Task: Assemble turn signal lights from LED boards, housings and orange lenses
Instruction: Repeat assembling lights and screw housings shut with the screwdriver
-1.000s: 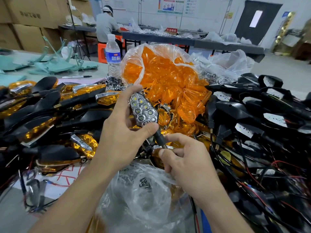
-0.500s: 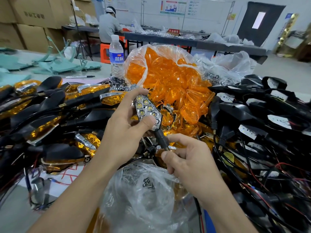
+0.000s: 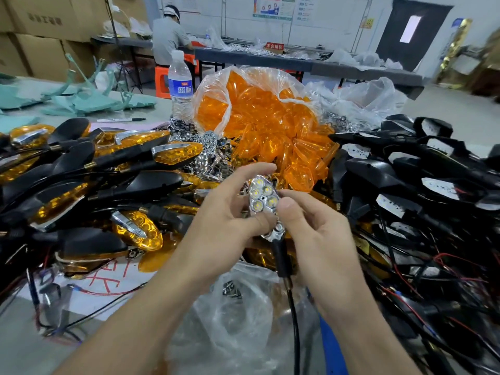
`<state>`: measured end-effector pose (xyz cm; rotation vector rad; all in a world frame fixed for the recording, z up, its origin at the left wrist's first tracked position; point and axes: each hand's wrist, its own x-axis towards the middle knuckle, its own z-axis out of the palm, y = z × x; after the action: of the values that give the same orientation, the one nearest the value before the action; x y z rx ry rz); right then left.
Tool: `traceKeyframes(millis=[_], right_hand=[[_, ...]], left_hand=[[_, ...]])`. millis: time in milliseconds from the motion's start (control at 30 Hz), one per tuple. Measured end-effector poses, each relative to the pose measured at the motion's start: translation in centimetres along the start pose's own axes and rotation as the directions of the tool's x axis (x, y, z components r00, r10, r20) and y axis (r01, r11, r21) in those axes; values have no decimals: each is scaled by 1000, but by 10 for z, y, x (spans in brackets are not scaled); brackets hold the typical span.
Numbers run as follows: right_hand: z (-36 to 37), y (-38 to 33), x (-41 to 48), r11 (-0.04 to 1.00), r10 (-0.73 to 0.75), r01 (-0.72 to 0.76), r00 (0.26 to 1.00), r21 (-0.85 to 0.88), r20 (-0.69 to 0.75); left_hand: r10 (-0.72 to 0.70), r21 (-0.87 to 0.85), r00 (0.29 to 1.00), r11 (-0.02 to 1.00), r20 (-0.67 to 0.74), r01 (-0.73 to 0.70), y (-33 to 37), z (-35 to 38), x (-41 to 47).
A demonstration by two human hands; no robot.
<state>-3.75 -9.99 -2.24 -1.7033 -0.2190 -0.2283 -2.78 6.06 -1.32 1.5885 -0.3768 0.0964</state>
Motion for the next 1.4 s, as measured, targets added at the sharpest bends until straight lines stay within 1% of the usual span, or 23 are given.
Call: traceKeyframes(millis=[100, 233, 300, 367, 400, 467, 533, 567, 700, 800, 900, 967, 1033, 1100, 1133, 1167, 1200, 1233, 1267, 1300, 1333, 1367, 1400], right_hand=[[3, 5, 1, 998, 39, -37, 999, 59, -23], [2, 6, 4, 987, 61, -54, 997, 150, -38], [2, 5, 3, 985, 57, -47, 997, 167, -55], [2, 4, 2, 989, 39, -30, 997, 147, -62], [3, 4, 1, 991, 29, -21, 998, 129, -58], [4, 3, -2, 994, 18, -13, 999, 109, -42], [4, 4, -2, 996, 27, -22, 998, 89, -48], [4, 6, -2, 995, 37, -31, 998, 91, -60], [5, 8, -2, 987, 56, -40, 993, 153, -104], [7, 7, -3, 988, 59, -43, 993, 145, -107], [8, 6, -2, 991, 60, -48, 994, 124, -94], [9, 3, -2, 989, 92, -86, 995, 120, -44], [10, 2, -4, 991, 115, -116, 993, 69, 18], [8, 1, -4, 992, 123, -122, 991, -21, 54], [7, 1, -4, 990, 130, -126, 989, -55, 67], [7, 0, -3, 988, 140, -135, 987, -71, 77], [6, 0, -3, 987, 149, -143, 986, -75, 77], [7, 1, -2, 987, 151, -146, 987, -67, 64], [7, 2, -2, 989, 144, -142, 989, -50, 39], [8, 2, -2, 991, 135, -134, 991, -12, 12], [10, 1, -3, 990, 131, -130, 991, 59, -9], [11, -1, -4, 983, 127, -123, 992, 137, -24], [11, -2, -4, 973, 124, -114, 992, 198, -35]], left_hand=[[9, 20, 1000, 1000, 25, -10, -2, 5, 0], [-43, -3, 998, 999, 34, 43, -4, 5, 0], [-112, -61, 992, 992, 54, 115, -3, 4, -1], [-204, -155, 975, 964, 83, 215, 0, 1, -1], [-235, -173, 969, 954, 77, 245, 2, 0, -1], [-258, -150, 966, 955, 0, 255, 3, 2, -2], [-253, -137, 963, 961, -89, 239, 1, 6, -2], [-244, -133, 963, 964, -111, 229, 1, 8, -3], [-176, -117, 971, 980, -162, 158, 2, 10, -2], [-153, -100, 970, 986, -189, 136, 1, 10, -2], [-225, -182, 953, 965, -202, 189, 1, 9, -1], [-292, -271, 932, 935, -214, 230, 2, 9, 0], [-331, -300, 907, 920, -259, 251, 0, 8, 2], [-301, -244, 897, 943, -325, 228, -3, 8, 2], [-251, -179, 898, 964, -361, 197, -4, 9, 1], [-170, -82, 898, 985, -405, 150, -6, 9, 0], [-59, 62, 896, 993, -439, 95, -8, 9, -1], [58, 237, 893, 970, -447, 56, -8, 9, -2], [152, 411, 887, 910, -435, 45, -7, 7, -3], [181, 499, 888, 865, -422, 61, -7, 5, -2], [132, 503, 904, 858, -407, 101, -7, 1, -1], [23, 398, 929, 907, -369, 136, -7, -2, -1], [-110, 190, 953, 967, -283, 168, -6, -2, 0]])
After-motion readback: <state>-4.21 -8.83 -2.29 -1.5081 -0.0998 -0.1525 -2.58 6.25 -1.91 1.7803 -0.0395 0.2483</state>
